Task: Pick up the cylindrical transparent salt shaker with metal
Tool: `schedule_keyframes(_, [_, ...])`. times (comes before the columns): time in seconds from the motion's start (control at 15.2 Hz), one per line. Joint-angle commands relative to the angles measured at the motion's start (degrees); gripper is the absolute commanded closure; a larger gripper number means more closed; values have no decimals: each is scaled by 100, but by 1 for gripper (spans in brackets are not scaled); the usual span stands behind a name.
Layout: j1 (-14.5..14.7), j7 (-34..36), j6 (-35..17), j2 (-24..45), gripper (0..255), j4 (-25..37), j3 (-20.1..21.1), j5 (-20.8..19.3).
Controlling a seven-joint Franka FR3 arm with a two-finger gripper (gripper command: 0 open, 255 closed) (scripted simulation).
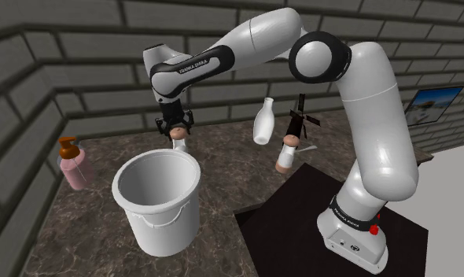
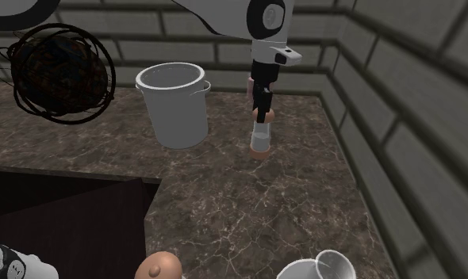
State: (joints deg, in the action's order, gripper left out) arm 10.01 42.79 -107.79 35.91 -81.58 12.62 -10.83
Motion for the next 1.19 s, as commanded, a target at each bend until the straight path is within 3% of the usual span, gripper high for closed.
schedule_keyframes(0.0, [3, 5, -3, -6, 255, -22, 4, 4])
schedule_keyframes(1.12, [21, -96, 975, -323, 255, 652, 52, 94])
